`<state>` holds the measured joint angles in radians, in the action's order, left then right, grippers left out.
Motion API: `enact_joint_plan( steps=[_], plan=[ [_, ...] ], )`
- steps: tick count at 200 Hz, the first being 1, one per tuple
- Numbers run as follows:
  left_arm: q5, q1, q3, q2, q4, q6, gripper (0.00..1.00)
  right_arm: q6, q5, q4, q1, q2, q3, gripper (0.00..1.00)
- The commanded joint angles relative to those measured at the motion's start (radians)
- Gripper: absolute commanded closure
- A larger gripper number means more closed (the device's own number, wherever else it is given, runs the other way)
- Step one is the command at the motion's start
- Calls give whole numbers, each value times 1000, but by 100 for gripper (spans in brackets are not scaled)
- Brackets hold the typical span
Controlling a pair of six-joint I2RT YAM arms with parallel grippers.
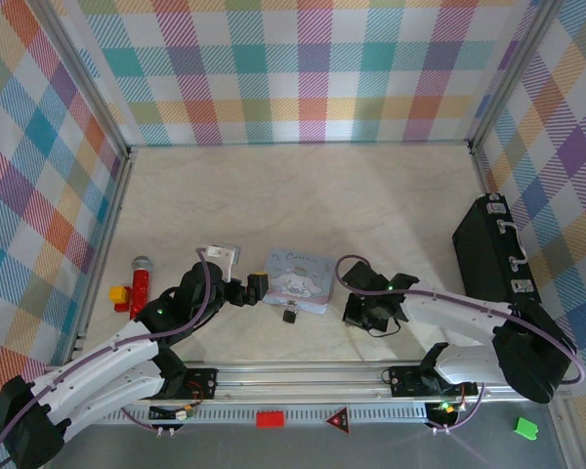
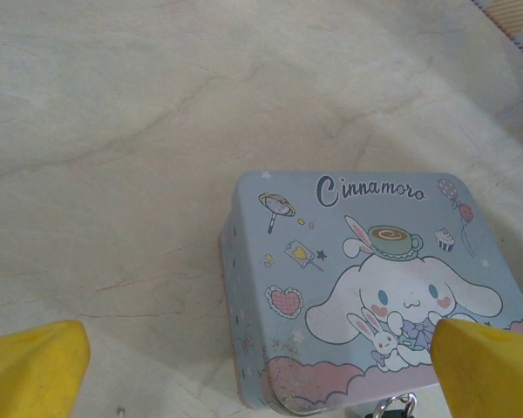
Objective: Unlock a padlock with a key
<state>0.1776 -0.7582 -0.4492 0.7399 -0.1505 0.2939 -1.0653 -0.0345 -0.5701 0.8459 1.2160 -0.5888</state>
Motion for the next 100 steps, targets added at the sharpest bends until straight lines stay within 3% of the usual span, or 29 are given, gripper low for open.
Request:
enact_joint_plan(
  steps=[1,27,75,100],
  plan=[
    [14,-10,-2,3,19,-13,0,40,-45,-53,7,-53,-37,100],
    [16,-9,-3,4,20,-13,0,35,-27,-34,7,-64,-17,100],
    [18,-10,1,5,22,-13,0,2,35,52,11,-5,21,76],
    [17,-9,-1,5,23,-14,0,-2,54,74,15,32,21,70]
  ],
)
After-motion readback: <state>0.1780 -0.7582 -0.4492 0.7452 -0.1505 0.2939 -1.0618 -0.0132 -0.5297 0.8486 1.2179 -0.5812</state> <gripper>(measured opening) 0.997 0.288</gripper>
